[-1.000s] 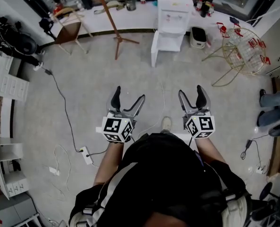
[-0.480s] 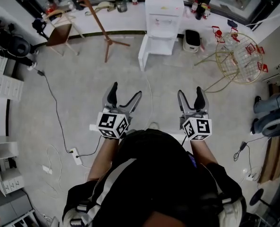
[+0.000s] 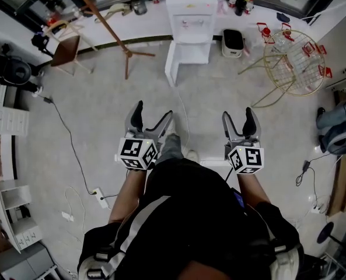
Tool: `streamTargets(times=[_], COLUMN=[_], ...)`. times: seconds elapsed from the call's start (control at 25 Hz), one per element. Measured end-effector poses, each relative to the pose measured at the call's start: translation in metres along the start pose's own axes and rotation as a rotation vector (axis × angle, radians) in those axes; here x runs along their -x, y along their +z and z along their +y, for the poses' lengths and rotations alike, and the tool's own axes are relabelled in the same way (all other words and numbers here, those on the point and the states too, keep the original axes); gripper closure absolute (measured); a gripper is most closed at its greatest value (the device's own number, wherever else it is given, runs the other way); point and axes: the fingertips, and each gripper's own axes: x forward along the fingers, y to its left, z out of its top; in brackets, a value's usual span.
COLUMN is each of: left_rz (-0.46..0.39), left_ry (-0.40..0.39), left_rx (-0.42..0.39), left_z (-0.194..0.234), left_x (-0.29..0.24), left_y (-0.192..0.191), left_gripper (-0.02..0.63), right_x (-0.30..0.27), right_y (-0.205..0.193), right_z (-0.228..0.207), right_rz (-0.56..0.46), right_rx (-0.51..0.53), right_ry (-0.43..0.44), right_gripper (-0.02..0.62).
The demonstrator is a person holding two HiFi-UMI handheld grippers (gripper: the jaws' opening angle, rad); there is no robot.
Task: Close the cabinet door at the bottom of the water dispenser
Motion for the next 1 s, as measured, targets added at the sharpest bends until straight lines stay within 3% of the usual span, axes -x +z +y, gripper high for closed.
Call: streamTargets(times=[0.4, 0.76, 1.0], left_rz=[0.004, 0.027, 0.061], left_ry=[-0.047, -0.098, -0.112], left_rx=[0.012, -0.027, -0.010], left_z=[0.048, 0.125, 0.177], left_x=[-0.070, -0.150, -0.190], left_y=[0.010, 0.035, 0.038], left_gripper=[0.164, 0.164, 0.164], right_x=[-0.069, -0.180, -0.255], right_y=[0.001, 0.002, 0.006], right_z=[-0.014, -0.004, 0.013], right_rz=[0.032, 0.075, 0.076], right_rx=[0.033, 0.045, 0.097], right_ry=[-0.060, -0.073, -0.044], right_gripper=[0.255, 0.255, 0.255])
